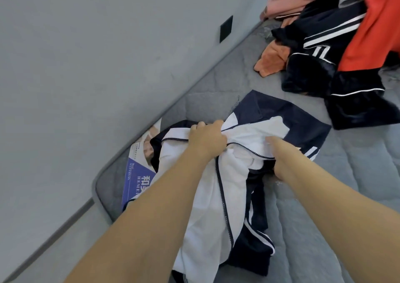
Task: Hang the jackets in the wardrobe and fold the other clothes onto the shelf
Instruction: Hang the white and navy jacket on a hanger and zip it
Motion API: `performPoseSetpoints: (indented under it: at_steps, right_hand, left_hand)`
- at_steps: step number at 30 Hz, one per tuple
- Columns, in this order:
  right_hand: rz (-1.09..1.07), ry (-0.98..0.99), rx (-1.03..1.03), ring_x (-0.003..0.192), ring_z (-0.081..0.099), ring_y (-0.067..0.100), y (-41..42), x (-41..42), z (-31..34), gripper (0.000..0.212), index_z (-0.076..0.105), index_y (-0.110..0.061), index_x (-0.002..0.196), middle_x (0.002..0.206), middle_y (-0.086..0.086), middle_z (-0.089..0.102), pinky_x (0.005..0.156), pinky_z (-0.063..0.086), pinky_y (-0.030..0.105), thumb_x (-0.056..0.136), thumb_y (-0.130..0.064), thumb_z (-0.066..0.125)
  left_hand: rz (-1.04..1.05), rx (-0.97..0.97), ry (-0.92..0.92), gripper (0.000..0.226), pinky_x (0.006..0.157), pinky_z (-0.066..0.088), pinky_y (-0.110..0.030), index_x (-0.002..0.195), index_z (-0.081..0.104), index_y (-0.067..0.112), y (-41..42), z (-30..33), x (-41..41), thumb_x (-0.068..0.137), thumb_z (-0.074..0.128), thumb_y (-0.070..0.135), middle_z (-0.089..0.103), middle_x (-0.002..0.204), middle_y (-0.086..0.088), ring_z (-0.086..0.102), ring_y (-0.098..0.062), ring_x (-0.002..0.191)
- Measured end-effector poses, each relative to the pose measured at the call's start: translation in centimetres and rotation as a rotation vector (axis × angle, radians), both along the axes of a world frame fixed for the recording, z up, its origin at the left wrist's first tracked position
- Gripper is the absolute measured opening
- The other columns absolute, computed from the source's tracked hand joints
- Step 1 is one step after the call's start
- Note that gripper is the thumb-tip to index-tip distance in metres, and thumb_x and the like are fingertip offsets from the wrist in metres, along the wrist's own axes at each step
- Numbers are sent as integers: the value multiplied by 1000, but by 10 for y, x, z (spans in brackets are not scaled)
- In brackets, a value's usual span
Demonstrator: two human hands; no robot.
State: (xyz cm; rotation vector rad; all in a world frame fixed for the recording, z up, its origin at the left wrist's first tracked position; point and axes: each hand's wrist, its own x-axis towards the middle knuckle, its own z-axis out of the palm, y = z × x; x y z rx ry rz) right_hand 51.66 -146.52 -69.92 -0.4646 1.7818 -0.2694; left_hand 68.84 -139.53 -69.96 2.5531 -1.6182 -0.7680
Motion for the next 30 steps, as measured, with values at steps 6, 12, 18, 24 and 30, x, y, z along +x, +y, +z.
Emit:
performPoseSetpoints:
  at_steps: [6,12,18,24,30]
  right_hand:
    - [45,29,-227,84,50,23,25,11,-18,29,49,-16,116,99,0,53,74,43,30,89,-7,54]
    - [327,22,-396,63,44,21,47,42,10,16,49,-17,75,71,1,50,57,36,28,86,-5,53]
    - [511,-72,-603,73,52,20,79,61,62,13,59,-9,95,84,4,58,64,41,32,92,-22,58]
    - [794,-208,-763,57,38,9,149,102,183,26,44,-22,74,65,-9,44,52,26,24,92,-36,56]
    - [987,-379,-805,59,36,15,255,100,346,33,35,-25,64,65,-6,40,52,26,25,92,-24,53]
  left_hand:
    - [213,-3,302,26,74,34,-39,70,36,16,72,14,1,67,47,39,48,66,7,43,-17,64]
    - [704,-232,858,17,61,49,-26,71,60,16,104,50,12,84,66,25,65,69,7,60,-13,60]
    - [990,-455,1122,23,82,55,-25,104,66,58,134,83,18,96,60,38,71,107,20,69,-4,97]
    - [1263,-745,1130,22,61,58,-31,114,68,20,208,194,25,96,62,31,76,102,-5,74,-22,90]
    - [1227,-1007,886,21,83,55,-36,114,68,31,321,373,-8,99,53,33,74,109,3,71,-16,101]
